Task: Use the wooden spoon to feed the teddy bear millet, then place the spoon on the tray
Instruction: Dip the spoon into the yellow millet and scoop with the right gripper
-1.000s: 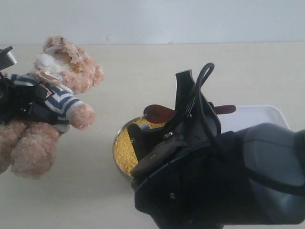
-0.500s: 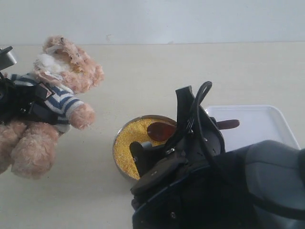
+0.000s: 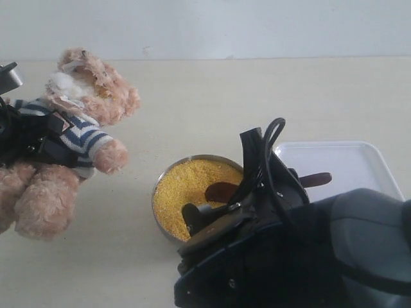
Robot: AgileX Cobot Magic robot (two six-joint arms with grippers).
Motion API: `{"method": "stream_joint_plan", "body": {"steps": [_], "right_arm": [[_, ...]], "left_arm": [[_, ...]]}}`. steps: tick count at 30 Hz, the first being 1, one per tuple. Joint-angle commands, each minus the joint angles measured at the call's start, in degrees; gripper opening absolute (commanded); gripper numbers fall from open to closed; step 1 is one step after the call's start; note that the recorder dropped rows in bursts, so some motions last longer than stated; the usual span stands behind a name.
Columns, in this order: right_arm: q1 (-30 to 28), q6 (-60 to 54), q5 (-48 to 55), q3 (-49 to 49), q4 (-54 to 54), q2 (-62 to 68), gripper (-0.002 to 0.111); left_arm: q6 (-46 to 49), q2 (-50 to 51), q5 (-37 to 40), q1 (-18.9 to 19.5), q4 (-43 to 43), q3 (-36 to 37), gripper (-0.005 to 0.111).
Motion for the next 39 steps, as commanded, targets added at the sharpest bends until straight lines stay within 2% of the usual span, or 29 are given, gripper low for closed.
{"method": "stream_joint_plan", "body": {"steps": [1, 9, 16, 24, 39], "right_arm": [[0.14, -3.00, 0.51, 0.00, 0.92, -0.18, 0.000], [0.14, -6.11, 0.51, 0.00, 1.85, -0.18, 0.000], [0.14, -10.00, -1.96, -0.10, 8.83, -0.18, 0.000], [0.14, -10.17, -2.19, -0.21, 8.99, -0.28, 0.000], [-0.84, -15.57, -3.42, -8.13, 20.63, -0.28, 0.000]], "left_arm": [[0.47, -0.68, 0.11, -0.20, -1.24, 0.10, 0.004], [0.47, -0.68, 0.11, -0.20, -1.24, 0.10, 0.004], [0.47, -0.68, 0.11, -0.20, -1.24, 0.10, 0.004], [0.47, -0.68, 0.11, -0.20, -1.24, 0.10, 0.004], [0.47, -0.68, 0.11, -0.20, -1.24, 0.10, 0.004]]}}
